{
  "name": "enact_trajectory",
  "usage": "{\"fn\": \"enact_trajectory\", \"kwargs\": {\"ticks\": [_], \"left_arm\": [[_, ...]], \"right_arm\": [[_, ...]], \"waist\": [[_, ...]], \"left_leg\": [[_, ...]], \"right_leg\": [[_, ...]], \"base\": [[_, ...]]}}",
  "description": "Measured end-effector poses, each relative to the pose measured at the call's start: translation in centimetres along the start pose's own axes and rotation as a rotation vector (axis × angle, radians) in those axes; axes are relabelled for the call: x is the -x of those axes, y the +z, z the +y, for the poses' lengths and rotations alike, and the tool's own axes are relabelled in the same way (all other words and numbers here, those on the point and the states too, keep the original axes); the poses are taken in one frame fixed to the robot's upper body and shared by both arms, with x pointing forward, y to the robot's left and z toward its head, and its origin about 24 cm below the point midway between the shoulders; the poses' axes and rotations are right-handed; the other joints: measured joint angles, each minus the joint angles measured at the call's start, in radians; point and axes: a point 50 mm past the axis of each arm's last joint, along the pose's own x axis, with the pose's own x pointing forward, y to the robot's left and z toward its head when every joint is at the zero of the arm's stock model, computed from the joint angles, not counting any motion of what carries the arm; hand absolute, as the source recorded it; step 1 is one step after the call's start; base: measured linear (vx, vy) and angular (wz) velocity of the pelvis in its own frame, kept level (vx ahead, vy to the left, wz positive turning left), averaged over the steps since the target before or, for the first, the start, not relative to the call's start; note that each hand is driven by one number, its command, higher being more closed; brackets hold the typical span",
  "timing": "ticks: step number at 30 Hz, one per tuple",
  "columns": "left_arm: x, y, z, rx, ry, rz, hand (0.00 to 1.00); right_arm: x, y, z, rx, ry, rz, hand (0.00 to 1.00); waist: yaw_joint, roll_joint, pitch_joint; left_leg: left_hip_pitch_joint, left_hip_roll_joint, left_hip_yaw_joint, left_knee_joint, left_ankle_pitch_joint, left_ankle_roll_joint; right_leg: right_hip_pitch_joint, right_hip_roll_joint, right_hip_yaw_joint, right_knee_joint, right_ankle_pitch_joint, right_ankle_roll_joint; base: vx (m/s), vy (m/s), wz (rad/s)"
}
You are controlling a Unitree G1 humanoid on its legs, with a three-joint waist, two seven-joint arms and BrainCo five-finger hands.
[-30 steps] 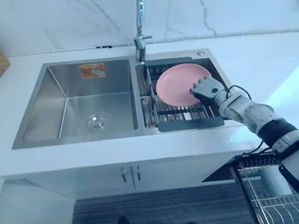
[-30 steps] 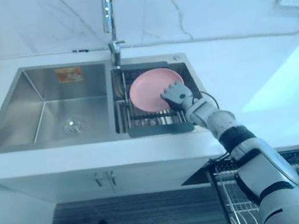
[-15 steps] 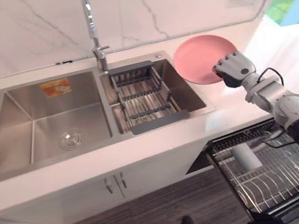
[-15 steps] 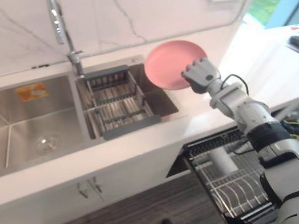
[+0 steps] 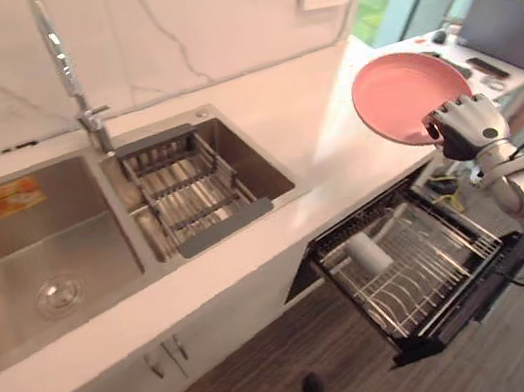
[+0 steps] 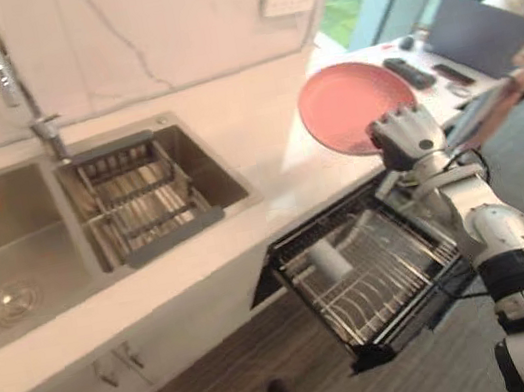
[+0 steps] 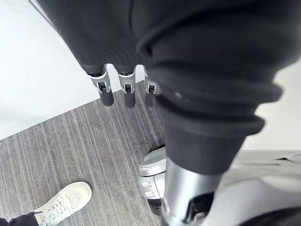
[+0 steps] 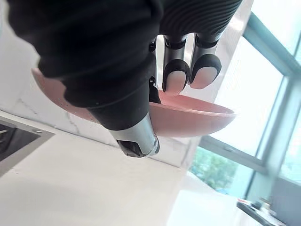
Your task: Walk over to the sink, pick up the cup, carry it to the dishwasher, place the cup inside the dishwasher, then close the dishwasher door
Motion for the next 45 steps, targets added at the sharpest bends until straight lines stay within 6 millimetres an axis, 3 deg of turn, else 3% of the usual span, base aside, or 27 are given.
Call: {"fn": "enact_trajectory", "kwargs": {"ticks": [1,5,9,13,23,28,31,35,41,45], "left_arm": [[0.0,0.0,0.1,0.009,0.000,0.007,0.00],[0.0,0.0,0.2,0.039,-0.010,0.030,0.00],[0.0,0.1,-0.3,0.071,-0.030,0.036,0.00],[0.0,0.0,-1.0,0.071,-0.045,0.029,0.00],[0.0,0.1,-1.4,0.059,-0.051,0.009,0.00],[0.0,0.3,-2.2,0.063,-0.069,0.004,0.00],[0.1,0.8,-2.2,0.061,-0.070,-0.008,0.00],[0.2,2.1,-2.2,0.058,-0.072,-0.039,0.00],[0.6,5.2,-2.6,0.070,-0.091,-0.113,0.00],[0.8,6.1,-2.7,0.085,-0.101,-0.142,0.00]], "right_arm": [[0.0,-0.3,-0.1,-0.009,0.009,0.009,1.00],[0.3,-1.1,-0.2,-0.074,0.000,0.071,1.00],[0.6,-1.2,0.2,-0.130,-0.010,0.133,1.00],[2.8,-1.6,2.2,-0.187,0.056,0.202,1.00],[6.5,0.0,6.5,-0.316,0.175,0.393,1.00],[8.5,-1.7,7.8,-0.360,0.197,0.615,1.00],[9.5,-1.8,8.8,-0.393,0.226,0.695,1.00],[9.4,-1.0,9.2,-0.424,0.212,0.705,1.00],[7.0,-0.2,9.4,-0.488,0.194,0.709,1.00],[5.9,0.1,9.1,-0.520,0.178,0.703,1.00]], "waist": [[-0.005,0.001,-0.001],[0.004,0.003,-0.018],[0.011,0.023,-0.025],[0.008,0.051,-0.031],[-0.007,0.081,-0.026],[-0.015,0.118,-0.008],[-0.019,0.117,0.000],[-0.020,0.113,0.044],[-0.018,0.128,0.156],[-0.007,0.132,0.193]], "left_leg": [[-0.008,0.015,-0.001,0.037,-0.025,-0.004],[-0.039,0.045,0.023,0.116,-0.076,-0.009],[-0.047,0.057,0.027,0.166,-0.108,-0.013],[-0.041,0.061,0.001,0.169,-0.121,-0.014],[-0.066,0.056,-0.004,0.174,-0.119,-0.010],[-0.083,0.050,-0.011,0.172,-0.115,-0.007],[-0.101,0.044,-0.036,0.172,-0.114,-0.005],[-0.119,0.039,-0.036,0.180,-0.114,-0.002],[-0.201,0.033,-0.098,0.226,-0.114,0.004],[-0.235,0.029,-0.116,0.238,-0.118,0.008]], "right_leg": [[-0.001,0.001,-0.027,0.009,-0.023,-0.035],[-0.001,0.005,-0.082,-0.013,-0.011,-0.077],[0.002,0.011,-0.086,-0.039,0.047,-0.027],[0.050,0.017,-0.117,-0.082,0.055,-0.015],[0.030,0.010,-0.122,-0.097,0.065,0.008],[0.013,0.005,-0.122,-0.099,0.070,0.016],[-0.003,0.003,-0.120,-0.101,0.070,0.017],[-0.023,-0.001,-0.109,-0.103,0.075,0.010],[-0.075,-0.010,-0.110,-0.097,0.105,0.011],[-0.101,-0.013,-0.109,-0.096,0.113,0.009]], "base": [[0.02,-0.018,-0.14],[0.06,-0.002,-0.26],[0.08,0.011,-0.16],[0.04,-0.004,0.13],[-0.02,-0.010,0.00],[-0.04,-0.006,0.02],[-0.04,-0.004,0.01],[-0.06,0.002,-0.04],[-0.06,-0.004,0.06],[-0.04,0.008,0.05]]}}
